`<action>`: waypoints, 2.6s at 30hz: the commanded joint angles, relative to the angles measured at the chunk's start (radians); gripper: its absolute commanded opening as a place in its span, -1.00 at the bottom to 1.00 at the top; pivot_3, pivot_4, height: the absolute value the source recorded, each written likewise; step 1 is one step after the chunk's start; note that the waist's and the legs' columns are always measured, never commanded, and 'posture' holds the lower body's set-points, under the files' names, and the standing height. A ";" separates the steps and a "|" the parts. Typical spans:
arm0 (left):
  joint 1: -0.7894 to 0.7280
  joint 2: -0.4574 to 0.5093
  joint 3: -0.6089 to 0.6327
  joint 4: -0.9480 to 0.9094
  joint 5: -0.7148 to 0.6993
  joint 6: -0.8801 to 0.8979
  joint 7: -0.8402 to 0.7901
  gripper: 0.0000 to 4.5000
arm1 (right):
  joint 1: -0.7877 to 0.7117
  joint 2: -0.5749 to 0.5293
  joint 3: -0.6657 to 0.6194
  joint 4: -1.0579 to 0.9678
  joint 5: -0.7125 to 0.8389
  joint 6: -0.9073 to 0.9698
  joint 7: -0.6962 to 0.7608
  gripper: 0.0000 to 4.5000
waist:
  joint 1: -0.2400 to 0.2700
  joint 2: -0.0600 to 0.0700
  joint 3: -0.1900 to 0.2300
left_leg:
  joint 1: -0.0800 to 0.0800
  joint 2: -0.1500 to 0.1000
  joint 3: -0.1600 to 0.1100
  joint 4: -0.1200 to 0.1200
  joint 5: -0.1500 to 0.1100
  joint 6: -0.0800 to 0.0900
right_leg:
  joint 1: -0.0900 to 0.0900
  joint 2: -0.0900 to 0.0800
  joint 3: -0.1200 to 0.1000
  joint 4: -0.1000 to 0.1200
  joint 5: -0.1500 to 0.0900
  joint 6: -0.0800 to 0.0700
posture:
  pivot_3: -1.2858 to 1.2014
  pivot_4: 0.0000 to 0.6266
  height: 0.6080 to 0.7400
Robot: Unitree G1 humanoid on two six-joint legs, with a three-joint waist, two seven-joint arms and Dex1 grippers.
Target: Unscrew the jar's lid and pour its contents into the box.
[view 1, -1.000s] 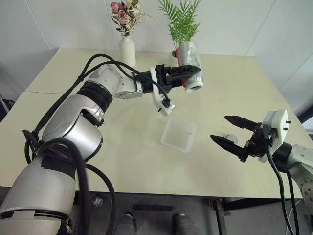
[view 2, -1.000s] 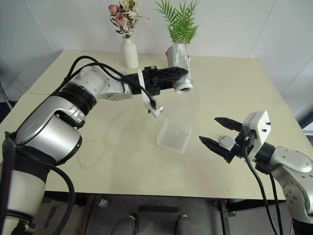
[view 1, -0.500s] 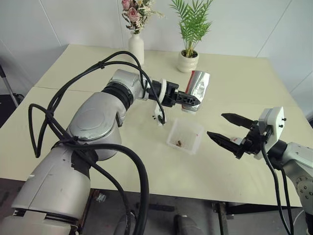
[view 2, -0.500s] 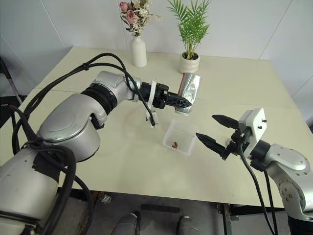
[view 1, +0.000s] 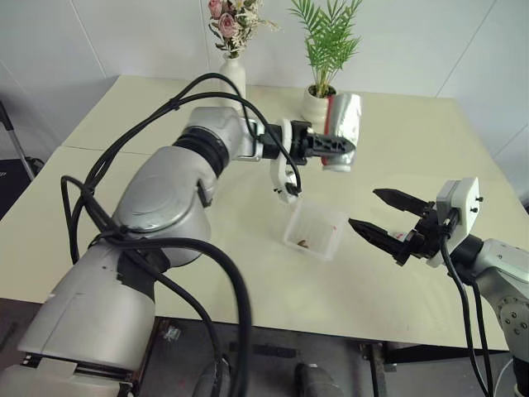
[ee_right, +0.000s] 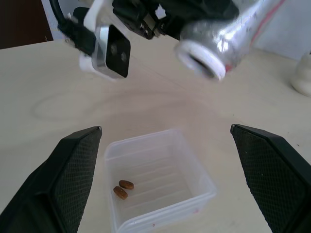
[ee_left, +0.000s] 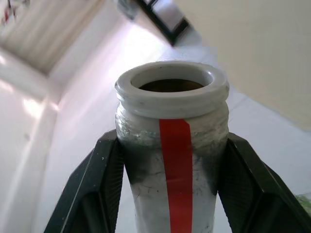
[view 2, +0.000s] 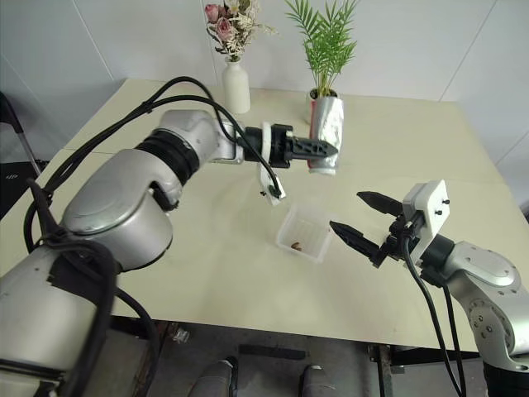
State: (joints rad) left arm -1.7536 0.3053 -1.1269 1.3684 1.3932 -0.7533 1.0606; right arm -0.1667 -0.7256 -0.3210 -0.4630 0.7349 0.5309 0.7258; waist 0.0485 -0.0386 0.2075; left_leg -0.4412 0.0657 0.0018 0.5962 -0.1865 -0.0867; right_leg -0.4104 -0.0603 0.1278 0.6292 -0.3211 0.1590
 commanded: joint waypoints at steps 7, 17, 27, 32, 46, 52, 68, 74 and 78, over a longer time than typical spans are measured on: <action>0.165 0.114 0.563 0.042 -0.695 -0.423 -0.766 0.05 | -0.056 -0.012 0.016 0.012 0.020 0.019 0.035 0.99 | 0.005 0.001 0.000 | 0.000 0.000 0.004 0.003 0.000 0.000 | 0.001 0.000 0.002 0.001 0.001 0.001 | 0.03 -0.52 1.00; 0.420 0.113 1.154 -0.177 -1.422 0.094 -1.599 0.05 | -0.099 -0.068 0.052 0.093 -0.024 -0.001 0.147 0.99 | -0.021 0.001 -0.001 | 0.002 0.000 0.003 0.016 0.000 0.007 | 0.001 0.001 0.004 0.019 0.001 0.001 | 0.03 -0.52 1.00; 0.687 0.208 1.355 -0.421 -1.594 0.581 -1.566 0.05 | -0.126 -0.115 0.081 0.160 -0.103 -0.055 0.242 0.99 | -0.074 0.001 -0.001 | 0.007 0.000 0.000 0.019 0.007 0.010 | 0.003 0.002 0.005 0.027 0.005 0.001 | 0.03 -0.52 1.00; 0.807 0.270 1.351 -0.469 -1.553 0.639 -1.545 0.05 | -0.116 -0.109 0.085 0.158 -0.127 -0.070 0.252 0.99 | -0.085 0.001 -0.001 | 0.007 0.000 -0.001 0.018 0.008 0.010 | 0.004 0.002 0.005 0.027 0.006 0.001 | 0.03 -0.52 1.00; 0.919 0.268 1.421 -0.446 -1.547 0.510 -1.379 0.05 | -0.102 -0.096 0.088 0.133 -0.123 -0.058 0.244 0.99 | -0.077 0.000 -0.001 | 0.008 0.000 -0.001 0.017 0.008 0.010 | 0.004 0.002 0.005 0.025 0.006 0.000 | 0.03 -0.52 1.00; 0.941 0.258 1.459 -0.447 -1.581 0.531 -1.363 0.05 | -0.106 -0.097 0.088 0.137 -0.121 -0.055 0.247 0.99 | -0.083 0.000 -0.001 | 0.009 0.000 0.000 0.016 0.008 0.010 | 0.004 0.002 0.005 0.025 0.006 0.000 | 0.03 -0.52 1.00; 0.974 0.259 1.488 -0.512 -1.635 0.618 -1.404 0.99 | -0.132 -0.096 0.108 0.159 -0.121 -0.058 0.258 1.00 | -0.080 0.000 -0.001 | 0.008 0.000 0.000 0.015 0.008 0.010 | 0.004 0.002 0.005 0.023 0.006 0.000 | 0.03 -0.52 1.00; 1.038 0.298 1.487 -0.600 -1.621 0.606 -1.408 0.99 | -0.132 -0.090 0.115 0.161 -0.122 -0.058 0.262 1.00 | -0.082 0.000 -0.001 | 0.008 0.000 0.000 0.014 0.008 0.010 | 0.004 0.002 0.005 0.022 0.006 0.000 | 0.03 -0.52 1.00; 1.156 0.364 1.475 -0.721 -1.592 0.570 -1.455 0.99 | -0.129 -0.093 0.109 0.168 -0.123 -0.061 0.269 1.00 | -0.088 0.000 -0.001 | 0.008 0.001 0.001 0.012 0.007 0.009 | 0.004 0.002 0.005 0.020 0.006 -0.001 | 0.03 -0.52 1.00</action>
State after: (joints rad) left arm -0.6256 0.6358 0.3426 0.7260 -0.2143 -0.1510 -0.3729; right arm -0.2904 -0.8149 -0.1977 -0.2831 0.6013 0.4810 0.9825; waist -0.0396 -0.0384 0.2065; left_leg -0.4327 0.0666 0.0027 0.6078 -0.1792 -0.0775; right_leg -0.4063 -0.0583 0.1328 0.6482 -0.3147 0.1576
